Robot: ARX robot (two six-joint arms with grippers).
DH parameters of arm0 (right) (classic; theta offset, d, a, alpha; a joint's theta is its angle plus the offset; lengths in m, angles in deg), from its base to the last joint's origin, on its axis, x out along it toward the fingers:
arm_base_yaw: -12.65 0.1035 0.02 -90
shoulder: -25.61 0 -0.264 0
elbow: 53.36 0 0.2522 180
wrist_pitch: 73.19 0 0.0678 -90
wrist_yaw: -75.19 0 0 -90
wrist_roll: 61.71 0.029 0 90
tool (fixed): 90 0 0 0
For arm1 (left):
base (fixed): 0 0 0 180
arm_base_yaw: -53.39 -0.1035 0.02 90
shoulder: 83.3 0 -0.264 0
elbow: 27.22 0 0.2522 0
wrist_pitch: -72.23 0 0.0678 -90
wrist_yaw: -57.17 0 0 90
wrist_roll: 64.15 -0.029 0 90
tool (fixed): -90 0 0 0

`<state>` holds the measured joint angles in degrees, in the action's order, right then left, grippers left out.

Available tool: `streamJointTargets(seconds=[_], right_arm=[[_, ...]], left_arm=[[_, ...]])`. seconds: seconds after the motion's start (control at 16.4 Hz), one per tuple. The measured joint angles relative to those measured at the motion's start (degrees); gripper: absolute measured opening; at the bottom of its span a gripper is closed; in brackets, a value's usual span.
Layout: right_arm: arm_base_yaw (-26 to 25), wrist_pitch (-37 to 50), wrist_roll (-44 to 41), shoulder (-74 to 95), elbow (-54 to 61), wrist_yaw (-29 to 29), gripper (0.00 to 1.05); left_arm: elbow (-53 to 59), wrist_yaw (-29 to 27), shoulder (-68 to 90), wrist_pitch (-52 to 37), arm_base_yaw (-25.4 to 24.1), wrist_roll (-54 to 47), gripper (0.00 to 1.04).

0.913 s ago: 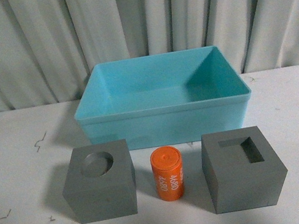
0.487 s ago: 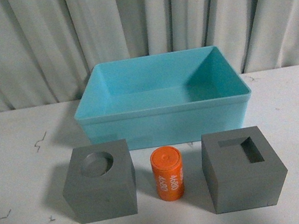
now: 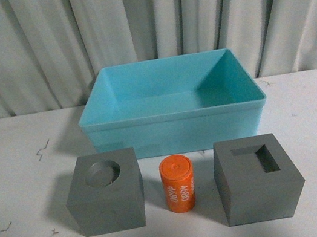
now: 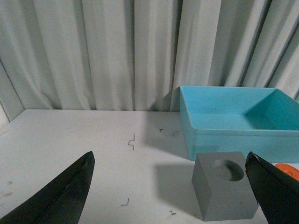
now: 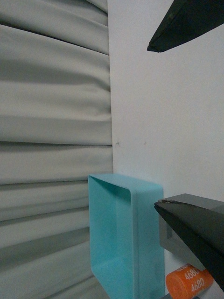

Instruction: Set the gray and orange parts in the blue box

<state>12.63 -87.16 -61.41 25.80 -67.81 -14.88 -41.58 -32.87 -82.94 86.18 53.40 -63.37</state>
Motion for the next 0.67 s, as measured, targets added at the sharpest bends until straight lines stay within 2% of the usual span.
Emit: streamJointTargets(seconds=[0.55,0.61,0.67], right_arm=[[0.0,0.0,0.0,0.0,0.0,0.0,0.98],[1.7,-9.4,2.6,2.6,-3.0,-4.9,0.98],[3.8,-18.4,9.4,14.8,-8.6,-11.8,0.98]], left_arm=[[0.0,0.0,0.0,0.0,0.0,0.0,0.98],[0.0,0.0,0.0,0.0,0.0,0.0,0.98],[0.0,0.0,0.0,0.0,0.0,0.0,0.98]])
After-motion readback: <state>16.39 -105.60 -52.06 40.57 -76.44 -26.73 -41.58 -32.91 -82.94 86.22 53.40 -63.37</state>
